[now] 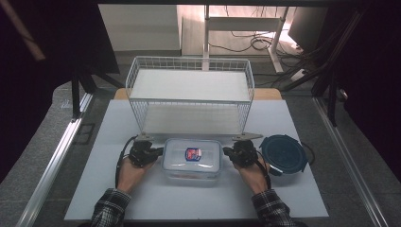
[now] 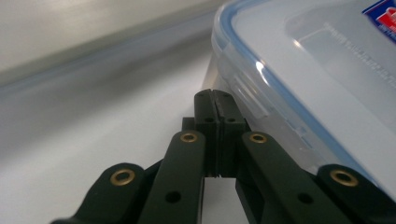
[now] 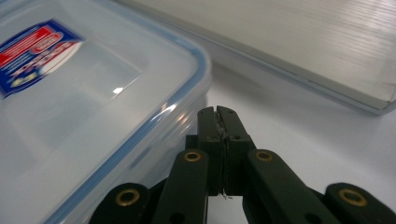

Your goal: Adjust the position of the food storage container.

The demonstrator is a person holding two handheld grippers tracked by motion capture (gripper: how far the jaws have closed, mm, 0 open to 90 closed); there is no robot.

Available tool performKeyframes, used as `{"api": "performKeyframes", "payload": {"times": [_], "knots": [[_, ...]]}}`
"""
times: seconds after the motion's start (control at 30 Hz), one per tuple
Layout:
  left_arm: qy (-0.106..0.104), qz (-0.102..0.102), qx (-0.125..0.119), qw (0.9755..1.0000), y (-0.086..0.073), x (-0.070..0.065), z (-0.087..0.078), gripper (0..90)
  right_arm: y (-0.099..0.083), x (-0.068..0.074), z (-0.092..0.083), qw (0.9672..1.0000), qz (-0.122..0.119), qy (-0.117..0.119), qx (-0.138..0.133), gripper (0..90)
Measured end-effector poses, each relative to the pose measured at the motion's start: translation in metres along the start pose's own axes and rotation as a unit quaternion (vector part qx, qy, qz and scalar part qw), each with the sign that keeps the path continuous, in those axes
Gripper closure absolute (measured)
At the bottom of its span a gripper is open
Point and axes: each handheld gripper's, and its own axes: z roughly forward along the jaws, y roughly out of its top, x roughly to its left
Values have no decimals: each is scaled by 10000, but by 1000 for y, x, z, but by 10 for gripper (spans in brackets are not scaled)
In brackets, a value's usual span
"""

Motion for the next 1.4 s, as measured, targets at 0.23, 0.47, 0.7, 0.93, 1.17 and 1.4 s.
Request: {"api": "performKeyframes", "payload": {"times": [0.23,0.47,0.7,0.93,1.17,1.4], "knots": [[-21,113,185,9998,-1,-12,-4,900,-5,5,7,9992,-164,-7,365,895],[-74,186,321,9993,-10,-24,-12,900,-12,11,-3,9988,-198,22,449,895],[-235,54,380,9990,-19,-26,-19,900,-15,13,-2,9984,-256,83,502,894],[206,133,-15,9997,-32,-23,-51,616,-17,7,-32,9984,-534,-51,195,724],[295,156,-154,9993,-51,-30,-67,262,-27,6,-59,9989,-447,46,-163,454],[331,372,-288,9983,-67,-40,-78,86,-43,6,-73,9976,-282,438,-455,166]]}}
